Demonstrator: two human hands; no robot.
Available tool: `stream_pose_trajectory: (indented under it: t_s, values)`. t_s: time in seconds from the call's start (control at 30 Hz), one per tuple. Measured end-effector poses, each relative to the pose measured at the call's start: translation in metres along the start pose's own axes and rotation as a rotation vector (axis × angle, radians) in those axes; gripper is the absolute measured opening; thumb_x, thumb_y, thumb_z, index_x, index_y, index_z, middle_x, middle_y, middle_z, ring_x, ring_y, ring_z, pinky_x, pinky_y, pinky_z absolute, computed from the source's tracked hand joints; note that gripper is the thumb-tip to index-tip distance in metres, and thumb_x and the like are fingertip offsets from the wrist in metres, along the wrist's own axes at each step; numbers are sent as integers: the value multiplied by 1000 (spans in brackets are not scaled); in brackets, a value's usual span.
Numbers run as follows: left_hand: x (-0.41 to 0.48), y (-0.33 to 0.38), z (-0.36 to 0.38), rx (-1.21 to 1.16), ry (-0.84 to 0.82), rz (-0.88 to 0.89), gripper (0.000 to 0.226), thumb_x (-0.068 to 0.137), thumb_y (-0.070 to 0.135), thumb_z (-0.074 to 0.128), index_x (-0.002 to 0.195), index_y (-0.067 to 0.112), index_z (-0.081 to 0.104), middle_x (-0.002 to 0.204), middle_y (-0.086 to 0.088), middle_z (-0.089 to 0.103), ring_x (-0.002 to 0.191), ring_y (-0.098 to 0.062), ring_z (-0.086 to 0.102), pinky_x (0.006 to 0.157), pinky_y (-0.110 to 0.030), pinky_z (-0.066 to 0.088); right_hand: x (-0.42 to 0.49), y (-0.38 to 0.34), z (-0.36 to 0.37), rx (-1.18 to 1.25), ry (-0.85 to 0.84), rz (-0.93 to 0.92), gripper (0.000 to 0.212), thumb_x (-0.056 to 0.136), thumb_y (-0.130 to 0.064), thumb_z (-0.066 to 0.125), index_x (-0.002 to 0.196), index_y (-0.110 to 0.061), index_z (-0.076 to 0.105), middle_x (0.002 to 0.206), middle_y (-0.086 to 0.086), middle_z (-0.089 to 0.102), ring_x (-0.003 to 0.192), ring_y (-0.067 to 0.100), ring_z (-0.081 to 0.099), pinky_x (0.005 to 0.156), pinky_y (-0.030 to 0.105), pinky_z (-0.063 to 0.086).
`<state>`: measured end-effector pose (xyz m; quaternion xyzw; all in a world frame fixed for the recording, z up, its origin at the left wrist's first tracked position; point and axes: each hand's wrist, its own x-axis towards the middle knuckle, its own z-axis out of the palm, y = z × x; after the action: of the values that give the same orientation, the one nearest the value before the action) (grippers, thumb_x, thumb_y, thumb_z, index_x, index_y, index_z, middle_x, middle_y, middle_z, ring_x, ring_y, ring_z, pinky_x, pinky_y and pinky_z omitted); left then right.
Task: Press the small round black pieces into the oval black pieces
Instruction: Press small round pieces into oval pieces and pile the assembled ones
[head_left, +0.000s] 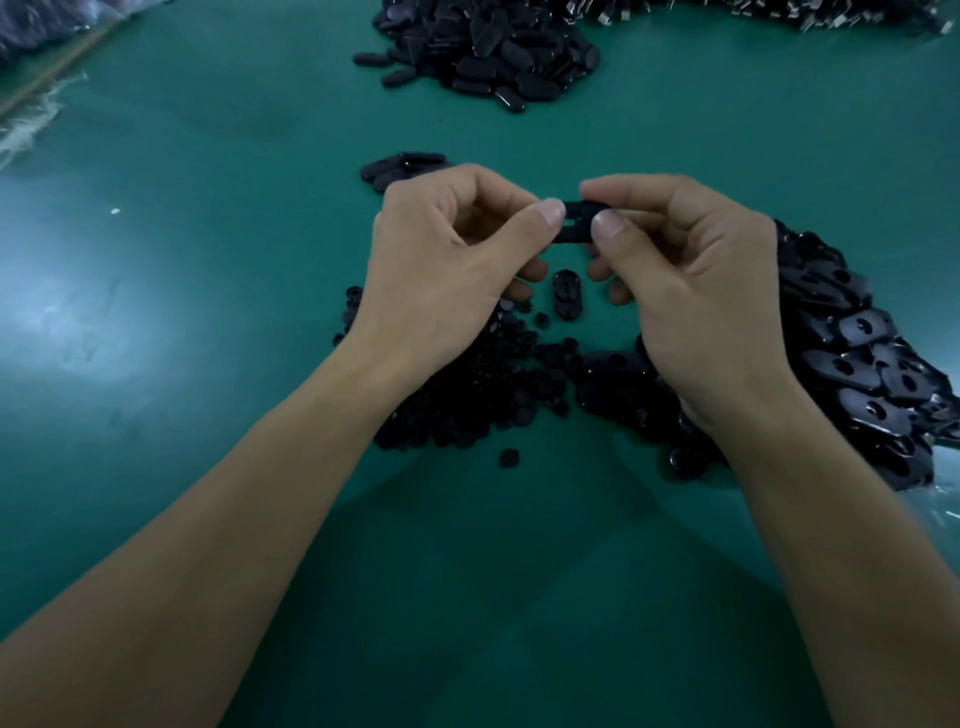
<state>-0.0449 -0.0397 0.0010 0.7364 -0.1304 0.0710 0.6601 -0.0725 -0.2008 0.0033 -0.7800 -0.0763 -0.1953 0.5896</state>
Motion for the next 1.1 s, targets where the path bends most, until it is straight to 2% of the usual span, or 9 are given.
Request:
stream_pose_trajectory:
  t_s: [0.1,0.2,0.37,0.47,0.63,0.87,0.97,1.03,1.1]
  values:
    - [0,-1,0,-8,-50,-21,8,88,19,74,96,20,71,66,5,72,61,-13,71,57,-25,56,0,0,0,21,-5,17,21,96,-13,62,101,-32,71,76,-11,69,71,6,64,67,21,51]
    - [-2,0,-1,23,-98,-22,6,88,18,76,92,21,72,68,3,73,61,-13,70,56,-25,56,-1,1,0,59,-1,53,17,92,-15,68,102,-28,68,81,-9,70,74,6,65,68,20,51]
    - [-3,2,0,118,-89,27,10,86,25,77,81,18,73,70,-5,74,65,-33,71,58,-45,61,-1,-2,0,120,46,44,18,89,-11,73,96,-24,64,85,-5,68,77,4,64,69,20,50]
    - [-4,2,2,130,-77,37,14,89,29,74,81,17,74,68,-5,74,60,-28,71,57,-44,60,-1,-4,1,104,12,5,20,93,-4,66,93,-24,69,84,-9,69,74,-3,62,68,14,48]
    - [-4,3,1,86,-123,39,5,92,28,72,95,24,72,66,-2,73,53,-13,67,53,-26,53,-3,-4,4,150,-84,-30,23,93,6,61,102,-14,70,93,-8,74,85,2,71,78,15,52]
    - [1,6,-4,225,-24,98,12,89,34,78,78,32,72,61,11,62,52,-6,50,50,-29,45,-4,0,6,97,1,-80,28,90,1,67,102,-24,65,95,-6,73,91,7,71,81,19,53]
    - [1,6,-4,235,32,109,14,88,34,78,77,33,71,64,7,66,53,-16,57,55,-38,54,-5,3,6,-31,32,-64,22,93,-6,66,108,-22,66,102,-6,71,98,6,69,87,20,53]
    - [1,6,-4,244,69,108,14,89,34,77,77,29,71,67,0,69,59,-27,63,60,-42,56,-6,6,6,-271,-16,-52,24,95,-14,65,119,-19,66,103,-10,69,97,3,65,88,18,51]
    - [1,5,-5,240,95,93,16,91,34,75,78,28,69,66,6,68,60,-21,62,63,-41,57,-10,10,7,-547,-132,-40,37,96,-26,66,132,-18,60,101,-9,64,94,8,59,87,24,48]
